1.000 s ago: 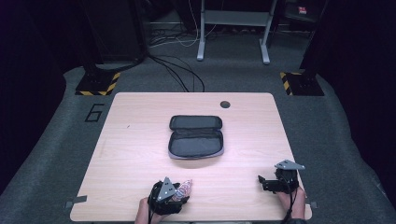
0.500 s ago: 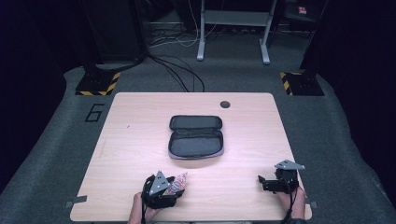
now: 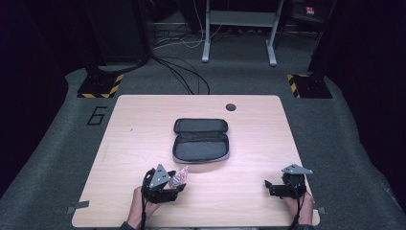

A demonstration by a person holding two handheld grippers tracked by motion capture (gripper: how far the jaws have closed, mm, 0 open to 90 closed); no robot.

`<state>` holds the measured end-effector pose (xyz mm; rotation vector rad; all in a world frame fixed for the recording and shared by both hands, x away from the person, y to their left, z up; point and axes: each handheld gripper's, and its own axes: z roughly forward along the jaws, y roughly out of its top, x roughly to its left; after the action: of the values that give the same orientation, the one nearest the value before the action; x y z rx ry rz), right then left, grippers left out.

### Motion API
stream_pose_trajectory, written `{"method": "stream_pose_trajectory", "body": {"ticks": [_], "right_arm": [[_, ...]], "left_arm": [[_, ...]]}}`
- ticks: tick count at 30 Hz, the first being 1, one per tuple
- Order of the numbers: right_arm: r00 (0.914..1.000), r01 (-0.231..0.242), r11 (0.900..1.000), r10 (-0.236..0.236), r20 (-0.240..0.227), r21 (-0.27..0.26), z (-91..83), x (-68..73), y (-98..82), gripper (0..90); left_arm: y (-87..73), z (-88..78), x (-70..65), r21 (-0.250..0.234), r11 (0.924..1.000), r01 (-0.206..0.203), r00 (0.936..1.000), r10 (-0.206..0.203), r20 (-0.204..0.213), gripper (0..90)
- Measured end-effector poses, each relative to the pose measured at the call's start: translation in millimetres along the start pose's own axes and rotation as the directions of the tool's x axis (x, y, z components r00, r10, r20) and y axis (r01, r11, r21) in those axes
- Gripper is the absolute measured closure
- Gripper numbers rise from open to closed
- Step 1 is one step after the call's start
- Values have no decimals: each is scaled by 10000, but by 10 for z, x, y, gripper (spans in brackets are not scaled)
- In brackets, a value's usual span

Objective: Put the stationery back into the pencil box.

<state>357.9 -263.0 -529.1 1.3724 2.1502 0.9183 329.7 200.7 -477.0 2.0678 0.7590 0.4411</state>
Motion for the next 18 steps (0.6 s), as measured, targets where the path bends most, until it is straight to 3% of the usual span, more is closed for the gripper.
{"method": "stream_pose_trajectory", "body": {"ticks": [18], "right_arm": [[10000, -3, 10000, 3, 1, 1, 0, 0, 0, 33]], "left_arm": [[366, 53, 232, -230, 9995, -222, 9997, 224, 68, 395]]}}
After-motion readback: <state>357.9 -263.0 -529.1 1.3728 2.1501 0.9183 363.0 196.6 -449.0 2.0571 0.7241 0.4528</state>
